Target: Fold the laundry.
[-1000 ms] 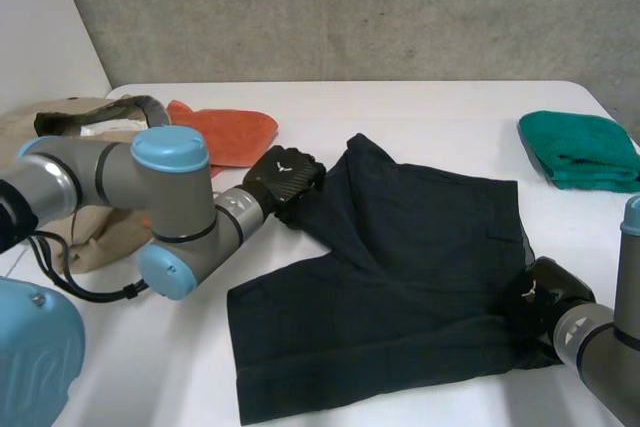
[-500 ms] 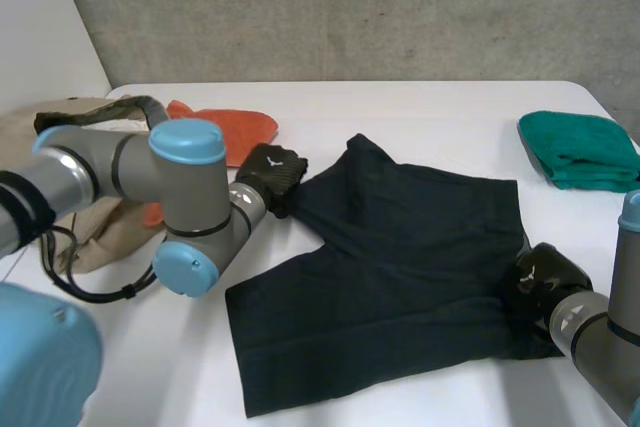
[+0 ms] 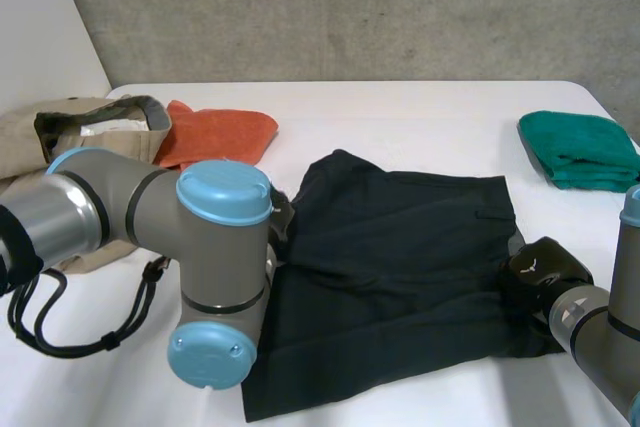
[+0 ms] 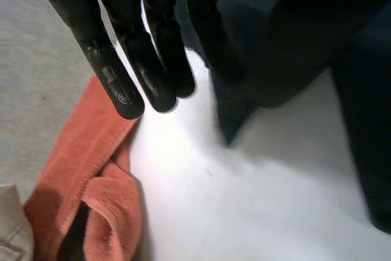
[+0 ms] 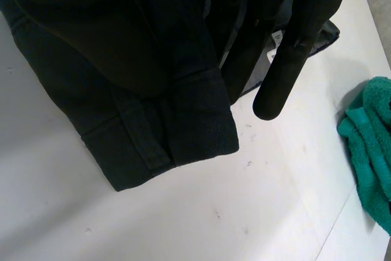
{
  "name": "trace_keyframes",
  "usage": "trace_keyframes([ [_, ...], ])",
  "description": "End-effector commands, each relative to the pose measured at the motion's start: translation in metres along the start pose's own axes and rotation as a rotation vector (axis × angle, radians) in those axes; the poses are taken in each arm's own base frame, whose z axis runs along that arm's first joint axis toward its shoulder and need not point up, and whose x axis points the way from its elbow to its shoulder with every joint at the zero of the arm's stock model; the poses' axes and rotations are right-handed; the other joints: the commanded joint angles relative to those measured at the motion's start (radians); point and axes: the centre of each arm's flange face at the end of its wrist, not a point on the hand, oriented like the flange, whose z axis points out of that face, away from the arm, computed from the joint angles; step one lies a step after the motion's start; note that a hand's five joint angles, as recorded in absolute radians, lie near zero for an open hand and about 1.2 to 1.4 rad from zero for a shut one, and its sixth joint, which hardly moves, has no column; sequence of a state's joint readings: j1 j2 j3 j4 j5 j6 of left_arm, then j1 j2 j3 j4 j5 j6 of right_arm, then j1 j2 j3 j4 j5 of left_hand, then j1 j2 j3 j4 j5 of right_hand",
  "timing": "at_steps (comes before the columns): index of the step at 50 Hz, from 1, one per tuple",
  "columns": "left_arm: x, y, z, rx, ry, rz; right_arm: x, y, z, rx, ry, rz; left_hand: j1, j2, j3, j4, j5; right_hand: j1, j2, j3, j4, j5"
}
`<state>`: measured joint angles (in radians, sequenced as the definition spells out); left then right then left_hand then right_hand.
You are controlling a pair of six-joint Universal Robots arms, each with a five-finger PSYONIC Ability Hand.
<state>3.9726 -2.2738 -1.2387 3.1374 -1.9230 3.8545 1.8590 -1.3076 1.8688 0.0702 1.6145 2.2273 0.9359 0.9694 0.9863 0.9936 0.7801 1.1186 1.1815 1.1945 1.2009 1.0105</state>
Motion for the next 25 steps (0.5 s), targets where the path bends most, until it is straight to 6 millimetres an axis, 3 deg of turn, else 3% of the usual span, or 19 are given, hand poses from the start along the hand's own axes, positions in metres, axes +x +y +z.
trace_keyframes([
  [1,-0.012,-0.009,0.008,0.064,-0.052,-0.092,0.0,0.0,-0.001,-0.001,0.002,0.001,-0.719,-0.753,-0.77,-0.777,-0.738,0.278,0.215,0.202,0.195,0.211],
  [7,-0.029,-0.014,-0.021,0.075,-0.038,-0.184,0.002,0.0,-0.001,0.003,0.009,0.002,-0.687,-0.721,-0.738,-0.745,-0.706,0.278,0.215,0.202,0.195,0.211],
  [11,-0.037,-0.008,-0.053,0.038,0.023,-0.266,0.002,-0.001,-0.001,0.005,0.012,0.001,-0.626,-0.659,-0.676,-0.683,-0.644,0.278,0.215,0.202,0.195,0.211],
  [19,-0.018,0.011,-0.12,-0.121,0.351,-0.477,0.003,-0.001,-0.001,0.006,0.016,0.002,-0.605,-0.638,-0.655,-0.663,-0.624,0.278,0.215,0.202,0.195,0.211],
  [25,-0.003,0.019,-0.137,-0.188,0.488,-0.532,0.004,-0.002,-0.003,0.01,0.021,0.002,-0.561,-0.594,-0.611,-0.619,-0.58,0.278,0.215,0.202,0.195,0.211],
])
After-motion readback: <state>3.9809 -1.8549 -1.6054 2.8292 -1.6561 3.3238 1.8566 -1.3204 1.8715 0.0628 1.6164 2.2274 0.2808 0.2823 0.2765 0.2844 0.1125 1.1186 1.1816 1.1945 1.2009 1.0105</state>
